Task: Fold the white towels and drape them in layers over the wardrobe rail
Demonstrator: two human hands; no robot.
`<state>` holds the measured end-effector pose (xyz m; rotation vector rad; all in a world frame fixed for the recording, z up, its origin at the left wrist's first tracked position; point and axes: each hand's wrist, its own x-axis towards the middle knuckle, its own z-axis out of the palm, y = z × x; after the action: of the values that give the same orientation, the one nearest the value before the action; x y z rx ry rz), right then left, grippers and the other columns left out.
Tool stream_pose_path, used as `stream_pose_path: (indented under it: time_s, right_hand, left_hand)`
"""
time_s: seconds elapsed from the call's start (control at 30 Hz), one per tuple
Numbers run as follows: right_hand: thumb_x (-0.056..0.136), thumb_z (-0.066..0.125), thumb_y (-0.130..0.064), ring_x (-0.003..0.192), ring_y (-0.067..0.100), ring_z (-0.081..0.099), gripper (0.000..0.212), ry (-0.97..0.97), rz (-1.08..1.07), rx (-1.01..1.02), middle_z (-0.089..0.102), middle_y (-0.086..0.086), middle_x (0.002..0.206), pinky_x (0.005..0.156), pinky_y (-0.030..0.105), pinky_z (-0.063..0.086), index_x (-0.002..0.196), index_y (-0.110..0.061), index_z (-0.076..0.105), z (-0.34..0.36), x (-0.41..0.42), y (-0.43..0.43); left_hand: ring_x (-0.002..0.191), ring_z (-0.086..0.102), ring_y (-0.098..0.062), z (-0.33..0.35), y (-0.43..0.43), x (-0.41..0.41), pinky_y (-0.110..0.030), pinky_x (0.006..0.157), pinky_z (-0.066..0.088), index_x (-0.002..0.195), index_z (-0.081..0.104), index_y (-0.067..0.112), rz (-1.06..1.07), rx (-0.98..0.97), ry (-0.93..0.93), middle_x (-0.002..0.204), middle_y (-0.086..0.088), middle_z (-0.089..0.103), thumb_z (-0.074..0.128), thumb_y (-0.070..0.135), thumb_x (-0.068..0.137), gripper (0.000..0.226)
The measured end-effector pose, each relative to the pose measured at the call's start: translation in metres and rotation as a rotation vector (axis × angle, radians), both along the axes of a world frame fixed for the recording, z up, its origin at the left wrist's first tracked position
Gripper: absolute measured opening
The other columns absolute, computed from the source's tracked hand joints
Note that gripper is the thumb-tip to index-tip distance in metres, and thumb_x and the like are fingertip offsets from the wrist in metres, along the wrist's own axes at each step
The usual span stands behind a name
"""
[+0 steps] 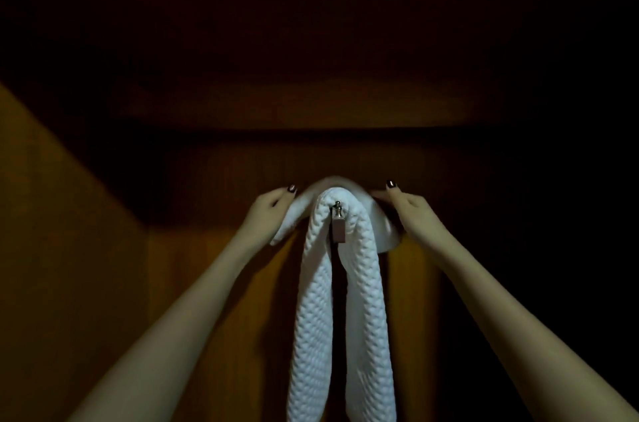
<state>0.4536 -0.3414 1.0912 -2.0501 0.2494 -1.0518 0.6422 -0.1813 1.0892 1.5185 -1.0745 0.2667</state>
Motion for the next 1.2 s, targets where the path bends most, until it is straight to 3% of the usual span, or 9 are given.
stream_pose_path:
  time_s: [0.1, 0.2, 0.3, 0.4, 0.5, 0.6, 0.73, 0.9, 1.2]
  right_hand:
    - [0.096, 0.023, -0.062, 0.125, 0.011, 0.052, 0.063, 0.105, 0.123, 0.017, 0.057, -0.006, 0.134, 0.105, 0.034, 0.044, 0.137, -0.026, 0.054, 0.0, 0.003, 0.005]
    - [0.094, 0.02, -0.065, 0.138, 0.019, 0.04, 0.069, 0.147, 0.157, 0.011, 0.044, 0.001, 0.15, 0.115, 0.045, 0.033, 0.146, -0.026, 0.042, -0.01, -0.004, 0.014]
    - [0.1, 0.022, -0.057, 0.136, 0.024, 0.044, 0.063, 0.113, 0.096, 0.01, 0.047, 0.008, 0.147, 0.114, 0.046, 0.035, 0.143, -0.019, 0.047, -0.013, -0.018, 0.027]
    - [0.105, 0.033, -0.039, 0.125, 0.04, 0.05, 0.054, 0.072, -0.043, -0.023, 0.052, 0.026, 0.134, 0.102, 0.041, 0.045, 0.131, 0.003, 0.052, -0.021, -0.037, 0.046]
    - [0.103, 0.044, -0.03, 0.134, 0.024, 0.045, 0.045, 0.096, -0.192, -0.105, 0.048, 0.009, 0.145, 0.1, 0.027, 0.036, 0.142, -0.008, 0.046, -0.046, -0.054, 0.069]
    - [0.101, 0.051, -0.027, 0.137, 0.022, 0.04, 0.046, 0.176, -0.337, -0.137, 0.043, 0.006, 0.149, 0.107, 0.031, 0.033, 0.144, -0.013, 0.043, -0.087, -0.074, 0.088]
    - [0.097, 0.055, -0.021, 0.137, 0.026, 0.04, 0.049, 0.383, -0.477, -0.107, 0.044, 0.013, 0.147, 0.11, 0.031, 0.03, 0.144, -0.008, 0.044, -0.175, -0.111, 0.114]
    - [0.098, 0.053, -0.022, 0.139, 0.025, 0.037, 0.053, 0.601, -0.641, 0.07, 0.035, 0.012, 0.152, 0.113, 0.034, 0.033, 0.148, -0.014, 0.037, -0.289, -0.179, 0.152]
    - [0.096, 0.054, -0.034, 0.133, 0.037, 0.041, 0.062, 0.895, -1.006, 0.684, 0.037, 0.018, 0.149, 0.108, 0.044, 0.037, 0.149, -0.011, 0.033, -0.5, -0.391, 0.272]
  left_hand:
    - [0.087, 0.063, -0.003, 0.004, -0.002, -0.027, -0.016, 0.079, 0.048, 0.102, 0.062, 0.026, -0.193, 0.063, 0.097, 0.094, 0.005, 0.069, 0.034, 0.032, 0.105, 0.03]
    - [0.123, 0.048, -0.042, -0.007, 0.003, -0.04, -0.048, 0.104, 0.037, 0.14, 0.047, 0.018, -0.252, 0.136, 0.1, 0.135, -0.026, 0.053, 0.029, 0.034, 0.106, 0.042]
    - [0.127, 0.046, -0.04, -0.011, 0.017, -0.043, -0.046, 0.103, 0.038, 0.141, 0.046, 0.014, -0.265, 0.043, 0.142, 0.137, -0.019, 0.054, 0.035, 0.025, 0.105, 0.039]
    - [0.126, 0.049, -0.014, -0.024, 0.035, -0.05, -0.019, 0.094, 0.043, 0.137, 0.05, 0.013, -0.173, -0.011, 0.006, 0.133, 0.001, 0.053, 0.04, 0.018, 0.104, 0.036]
    - [0.12, 0.045, -0.005, -0.056, 0.047, -0.067, -0.002, 0.086, 0.036, 0.134, 0.052, 0.01, -0.112, -0.093, -0.101, 0.129, 0.006, 0.05, 0.044, 0.011, 0.101, 0.034]
    - [0.113, 0.05, -0.01, -0.107, 0.048, -0.083, -0.013, 0.092, 0.04, 0.125, 0.058, 0.007, -0.075, -0.161, -0.15, 0.12, 0.002, 0.054, 0.05, 0.005, 0.097, 0.029]
    - [0.122, 0.049, -0.02, -0.194, 0.035, -0.114, -0.032, 0.102, 0.041, 0.129, 0.054, 0.012, -0.232, 0.205, -0.116, 0.128, -0.005, 0.055, 0.055, 0.016, 0.097, 0.032]
    - [0.136, 0.033, -0.023, -0.285, 0.025, -0.187, -0.033, 0.11, 0.027, 0.14, 0.045, 0.016, -0.469, 0.581, -0.268, 0.142, -0.007, 0.044, 0.055, 0.024, 0.096, 0.046]
    - [0.147, 0.012, -0.022, -0.463, 0.041, -0.391, -0.04, 0.118, 0.019, 0.151, 0.027, 0.022, -0.932, 1.065, -0.587, 0.157, -0.005, 0.024, 0.051, 0.03, 0.097, 0.059]
